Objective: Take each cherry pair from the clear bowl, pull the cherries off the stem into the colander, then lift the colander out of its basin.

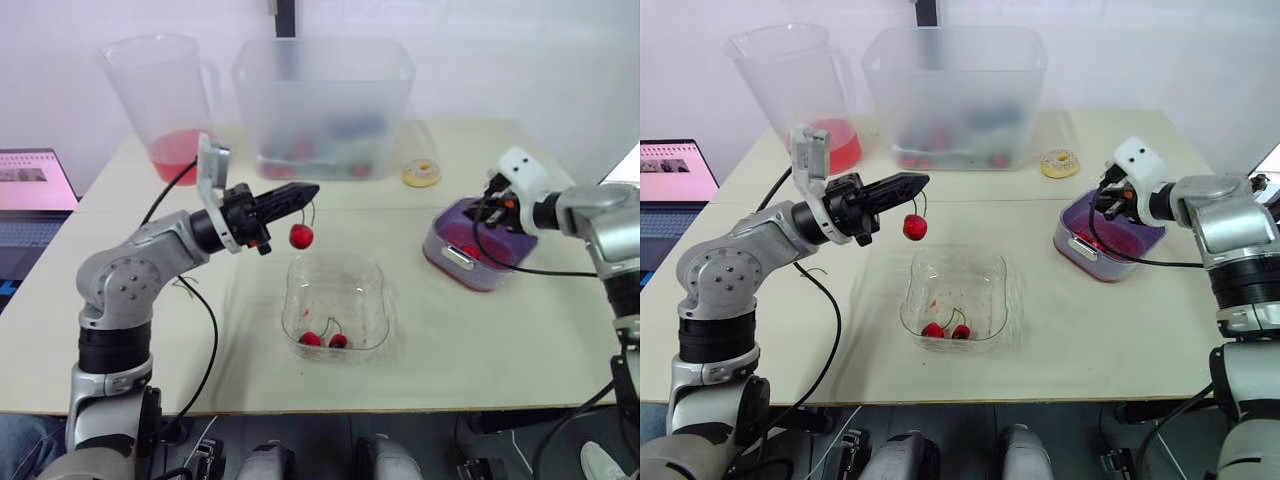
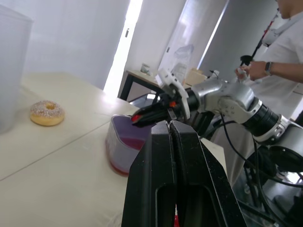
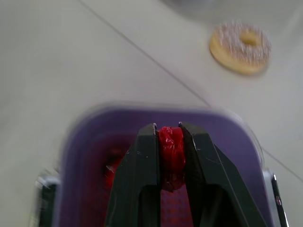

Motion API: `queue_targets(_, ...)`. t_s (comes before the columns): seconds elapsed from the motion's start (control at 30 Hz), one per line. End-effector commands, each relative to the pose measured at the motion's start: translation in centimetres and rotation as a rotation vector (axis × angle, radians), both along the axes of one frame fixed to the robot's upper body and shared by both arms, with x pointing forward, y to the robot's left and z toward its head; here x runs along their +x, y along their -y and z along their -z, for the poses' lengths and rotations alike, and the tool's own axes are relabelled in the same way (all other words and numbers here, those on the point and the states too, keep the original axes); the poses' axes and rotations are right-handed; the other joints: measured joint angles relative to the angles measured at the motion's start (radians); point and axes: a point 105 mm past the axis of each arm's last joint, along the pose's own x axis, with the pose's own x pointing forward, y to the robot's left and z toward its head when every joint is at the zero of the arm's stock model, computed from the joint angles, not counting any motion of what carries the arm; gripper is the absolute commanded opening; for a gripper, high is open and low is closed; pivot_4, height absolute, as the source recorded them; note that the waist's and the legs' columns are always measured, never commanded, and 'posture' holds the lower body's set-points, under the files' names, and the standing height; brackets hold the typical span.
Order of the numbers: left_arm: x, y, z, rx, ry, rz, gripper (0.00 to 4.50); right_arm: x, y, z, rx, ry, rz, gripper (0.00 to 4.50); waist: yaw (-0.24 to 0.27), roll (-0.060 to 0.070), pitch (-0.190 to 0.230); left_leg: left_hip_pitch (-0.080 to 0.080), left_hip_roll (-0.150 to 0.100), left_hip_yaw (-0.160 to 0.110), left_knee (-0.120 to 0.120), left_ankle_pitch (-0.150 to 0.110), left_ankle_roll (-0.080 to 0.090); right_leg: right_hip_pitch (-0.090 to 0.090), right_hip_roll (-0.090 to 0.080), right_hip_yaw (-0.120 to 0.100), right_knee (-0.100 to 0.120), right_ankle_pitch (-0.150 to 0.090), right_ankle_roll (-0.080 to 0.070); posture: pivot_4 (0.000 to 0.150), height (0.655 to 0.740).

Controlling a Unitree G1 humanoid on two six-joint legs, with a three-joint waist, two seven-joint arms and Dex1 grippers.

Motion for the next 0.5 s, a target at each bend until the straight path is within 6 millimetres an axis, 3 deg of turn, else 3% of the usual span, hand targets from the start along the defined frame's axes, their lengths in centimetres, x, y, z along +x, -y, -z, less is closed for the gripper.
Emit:
queue_targets(0.03,-0.4,0.2,-0.8,-0.011,0.057,-0.001,0.00,0.3,1.0,-0.7,-0.023,0.047,0.035,0.77,0.001,0.000,0.000,0.000,0.000,0.000,0.000,0.000,0.000,0.000,0.000,0.000,0.000,0.000,0.000,0.150,0.6863)
queue_targets(0.13,-0.4,0.2,-1.1,-0.025,0.072,-0.008,0.00,0.4,1.0,-1.4,-0.019,0.058,0.026,2.06,0.001,0.000,0.000,0.000,0.000,0.000,0.000,0.000,0.000,0.000,0.000,0.000,0.000,0.000,0.000,0.150,0.6863)
queue_targets(0.3,-0.6,0.3,-2.0,-0.046,0.099,-0.003,0.00,0.1,0.7,-5.2,-0.045,0.131,-0.002,4.45,0.002,0.001,0.000,0.000,0.000,0.000,0.001,0.000,0.000,0.000,0.000,0.000,0.000,0.000,0.000,0.150,0.6863)
queue_targets(0.4,-0.7,0.5,-2.6,-0.047,0.112,0.002,0.00,-0.8,-1.8,-8.9,0.087,0.179,-0.096,4.45,0.003,0.001,0.001,0.000,0.000,0.000,0.001,0.000,0.000,0.000,0.000,0.000,0.000,0.000,0.000,0.150,0.6863)
queue_targets(0.5,-0.7,0.6,-3.1,-0.059,0.120,0.004,0.00,-2.2,-5.8,-11.4,0.276,0.199,-0.265,4.45,0.003,0.001,0.001,0.000,0.000,-0.001,0.001,0.000,0.000,0.000,0.000,0.000,0.000,0.000,0.000,0.150,0.6863)
